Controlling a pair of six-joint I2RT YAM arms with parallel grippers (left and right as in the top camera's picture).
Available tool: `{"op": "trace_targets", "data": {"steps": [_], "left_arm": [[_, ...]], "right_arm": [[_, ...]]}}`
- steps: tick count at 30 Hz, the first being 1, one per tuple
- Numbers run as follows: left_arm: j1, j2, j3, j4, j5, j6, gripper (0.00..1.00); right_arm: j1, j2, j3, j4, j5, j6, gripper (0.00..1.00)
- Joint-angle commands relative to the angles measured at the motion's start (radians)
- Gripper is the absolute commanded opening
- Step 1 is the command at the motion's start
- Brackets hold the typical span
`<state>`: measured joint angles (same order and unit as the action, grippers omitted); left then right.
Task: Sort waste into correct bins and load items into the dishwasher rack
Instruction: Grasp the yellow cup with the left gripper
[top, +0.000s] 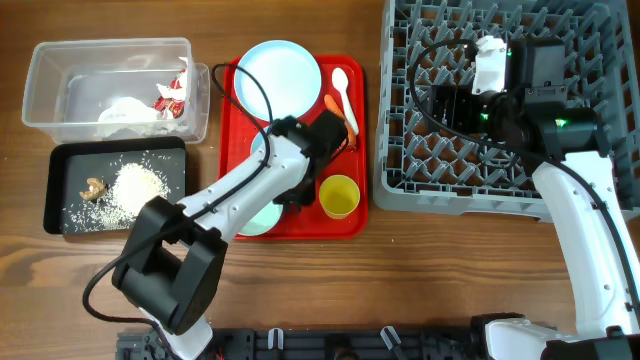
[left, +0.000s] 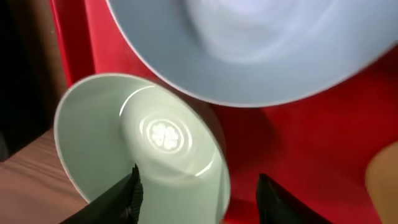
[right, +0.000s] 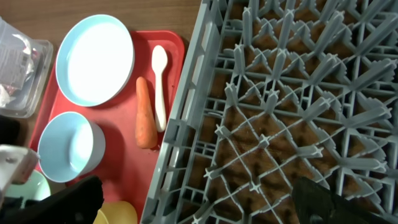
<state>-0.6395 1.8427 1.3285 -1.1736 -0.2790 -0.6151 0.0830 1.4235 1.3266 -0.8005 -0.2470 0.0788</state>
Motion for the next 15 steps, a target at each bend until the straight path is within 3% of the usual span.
{"op": "trace_targets", "data": {"steps": [1,7,15], "left_arm": [[-0.002,0.001,0.197,-0.051,0.031,0.009,0.6],[-0.003,0.006,0.28,-0.005,0.275,0.195,0.59],[-0.015,0.007,0.205,0.008,0.343,0.219,0.46]], "right_arm": [[-0.003,0.011,0.021,0.002,-0.016,0.002,1.0],[-0.003,0.011,0.021,-0.004,-0.016,0.002,1.0],[-0.003,0.011,0.021,-0.003,-0.016,0.002,1.0]]}}
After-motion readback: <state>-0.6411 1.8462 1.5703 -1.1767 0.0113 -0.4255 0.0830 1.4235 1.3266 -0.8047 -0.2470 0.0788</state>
